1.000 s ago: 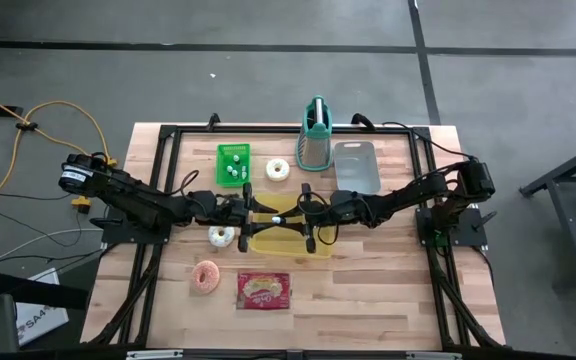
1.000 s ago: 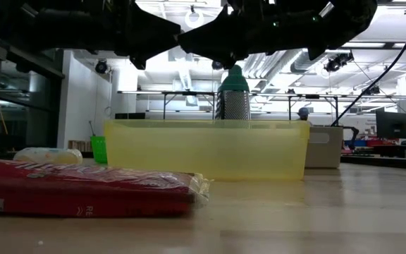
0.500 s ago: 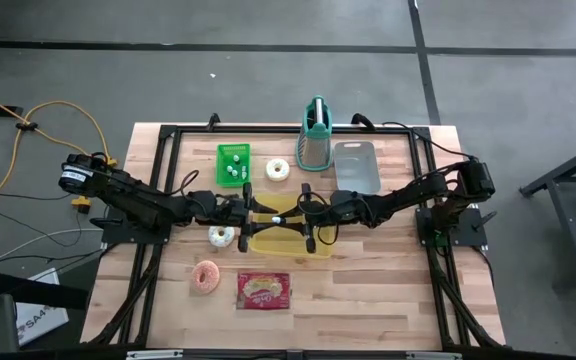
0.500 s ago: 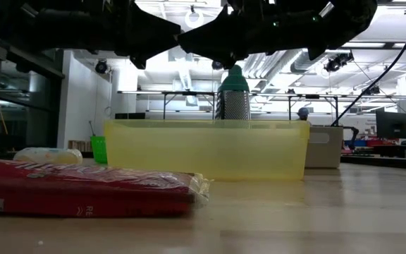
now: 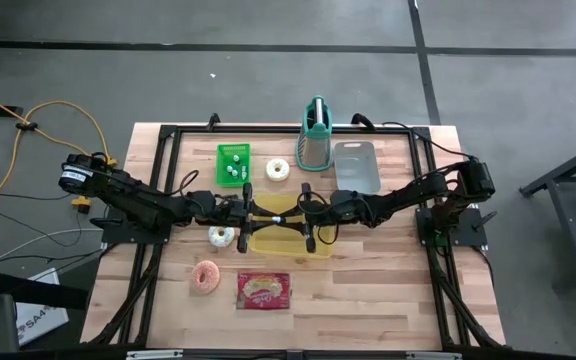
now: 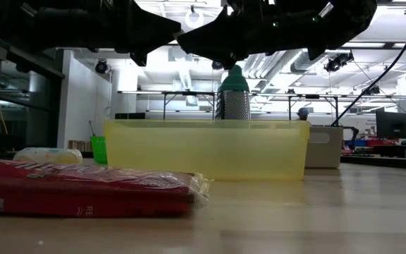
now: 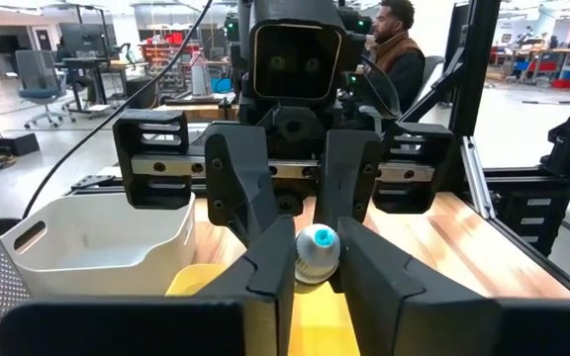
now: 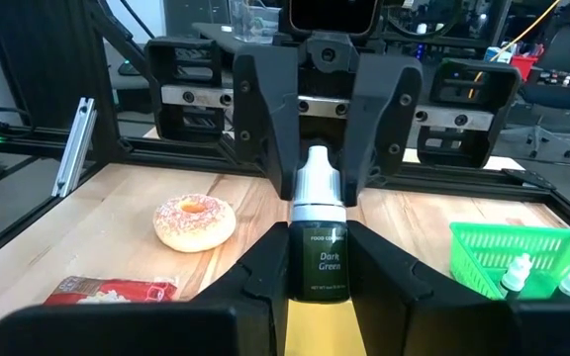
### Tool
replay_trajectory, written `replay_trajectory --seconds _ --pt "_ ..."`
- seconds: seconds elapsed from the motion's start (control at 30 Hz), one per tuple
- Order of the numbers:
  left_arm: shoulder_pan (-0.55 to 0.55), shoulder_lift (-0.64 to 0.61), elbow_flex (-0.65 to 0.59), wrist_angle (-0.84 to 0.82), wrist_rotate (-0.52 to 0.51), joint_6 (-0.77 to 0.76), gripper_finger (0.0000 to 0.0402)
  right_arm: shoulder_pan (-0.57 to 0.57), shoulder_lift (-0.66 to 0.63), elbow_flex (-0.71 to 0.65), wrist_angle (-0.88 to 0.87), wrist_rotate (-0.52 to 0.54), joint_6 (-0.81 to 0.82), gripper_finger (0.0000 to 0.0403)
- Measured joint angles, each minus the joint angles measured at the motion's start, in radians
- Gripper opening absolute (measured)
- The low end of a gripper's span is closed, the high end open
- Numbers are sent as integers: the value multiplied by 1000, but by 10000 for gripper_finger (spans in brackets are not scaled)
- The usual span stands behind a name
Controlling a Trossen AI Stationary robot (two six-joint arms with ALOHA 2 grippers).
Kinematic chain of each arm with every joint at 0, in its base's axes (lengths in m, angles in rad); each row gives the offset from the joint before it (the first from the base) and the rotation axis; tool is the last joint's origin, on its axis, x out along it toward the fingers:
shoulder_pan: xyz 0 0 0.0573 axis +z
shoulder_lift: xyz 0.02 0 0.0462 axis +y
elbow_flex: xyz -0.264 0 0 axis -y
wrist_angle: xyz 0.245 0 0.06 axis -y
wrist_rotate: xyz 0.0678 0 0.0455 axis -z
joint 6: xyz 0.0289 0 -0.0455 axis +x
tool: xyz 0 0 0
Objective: Pick & Place Food Item
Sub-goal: Put the green food coloring bottle into the green bin
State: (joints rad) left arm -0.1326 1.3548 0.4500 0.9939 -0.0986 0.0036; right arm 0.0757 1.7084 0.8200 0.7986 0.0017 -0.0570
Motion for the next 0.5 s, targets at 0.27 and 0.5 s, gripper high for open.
replay_trajectory --seconds 0.27,0.5 --pt "0 0 0 0 1 4 60 0 0 0 0 0 0 77" --pt "0 0 0 0 3 9 48 0 0 0 0 0 0 77"
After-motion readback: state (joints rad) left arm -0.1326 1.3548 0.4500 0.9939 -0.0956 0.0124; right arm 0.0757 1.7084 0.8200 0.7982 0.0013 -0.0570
